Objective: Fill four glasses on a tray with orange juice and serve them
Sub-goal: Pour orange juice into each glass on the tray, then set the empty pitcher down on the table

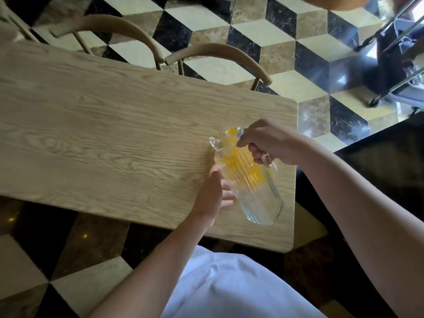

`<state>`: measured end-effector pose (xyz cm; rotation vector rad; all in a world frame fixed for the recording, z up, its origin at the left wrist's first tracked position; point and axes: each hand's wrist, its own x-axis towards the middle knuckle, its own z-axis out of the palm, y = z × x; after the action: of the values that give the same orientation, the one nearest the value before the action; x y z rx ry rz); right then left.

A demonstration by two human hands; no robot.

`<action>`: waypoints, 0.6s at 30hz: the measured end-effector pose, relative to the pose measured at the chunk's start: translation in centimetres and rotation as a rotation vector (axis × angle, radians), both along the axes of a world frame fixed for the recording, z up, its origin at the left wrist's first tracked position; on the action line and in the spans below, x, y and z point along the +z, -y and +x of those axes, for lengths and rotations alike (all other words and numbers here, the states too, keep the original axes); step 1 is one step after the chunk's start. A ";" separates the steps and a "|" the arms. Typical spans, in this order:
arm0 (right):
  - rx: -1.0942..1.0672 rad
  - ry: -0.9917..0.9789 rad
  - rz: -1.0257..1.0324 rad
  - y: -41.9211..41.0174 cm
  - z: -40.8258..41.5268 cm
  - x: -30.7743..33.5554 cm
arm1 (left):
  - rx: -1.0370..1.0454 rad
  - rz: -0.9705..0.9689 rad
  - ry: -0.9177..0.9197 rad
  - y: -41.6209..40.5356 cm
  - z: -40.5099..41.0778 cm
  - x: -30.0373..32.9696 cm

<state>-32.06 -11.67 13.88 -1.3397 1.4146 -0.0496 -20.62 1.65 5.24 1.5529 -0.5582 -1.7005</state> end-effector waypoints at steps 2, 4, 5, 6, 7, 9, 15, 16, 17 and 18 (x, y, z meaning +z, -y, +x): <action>0.023 0.114 -0.035 0.2 1.5 0.2 | 0.009 -0.077 0.084 0.1 2.3 0.2; 0.054 0.221 -0.053 0.4 3.1 0.1 | 0.037 -0.115 0.136 0.3 4.7 0.5; 0.073 0.263 -0.062 0.5 3.8 0.0 | 0.055 -0.127 0.155 0.4 5.8 0.4; 0.094 0.296 -0.074 0.6 4.6 0.0 | 0.078 -0.141 0.178 0.5 6.8 0.4; 0.115 0.314 -0.093 0.7 5.4 -0.2 | 0.106 -0.155 0.209 0.5 7.8 0.2; 0.131 0.337 -0.135 0.9 7.3 -0.5 | 0.167 -0.187 0.269 0.9 9.6 -0.4; 0.061 0.389 -0.229 1.7 12.8 -2.7 | 0.280 -0.235 0.233 2.9 14.3 -1.2; 0.046 0.398 -0.241 2.0 13.4 -3.2 | 0.302 -0.226 0.210 3.4 15.1 -1.4; 0.032 0.407 -0.255 2.4 14.0 -3.6 | 0.320 -0.213 0.185 4.0 16.0 -1.6; 0.022 0.414 -0.273 2.7 14.6 -4.0 | 0.334 -0.202 0.165 4.6 16.8 -1.8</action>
<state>-17.43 -14.37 9.88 -1.4645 1.0657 -0.4930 -3.80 -2.95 3.45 1.5494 -0.5041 -1.2362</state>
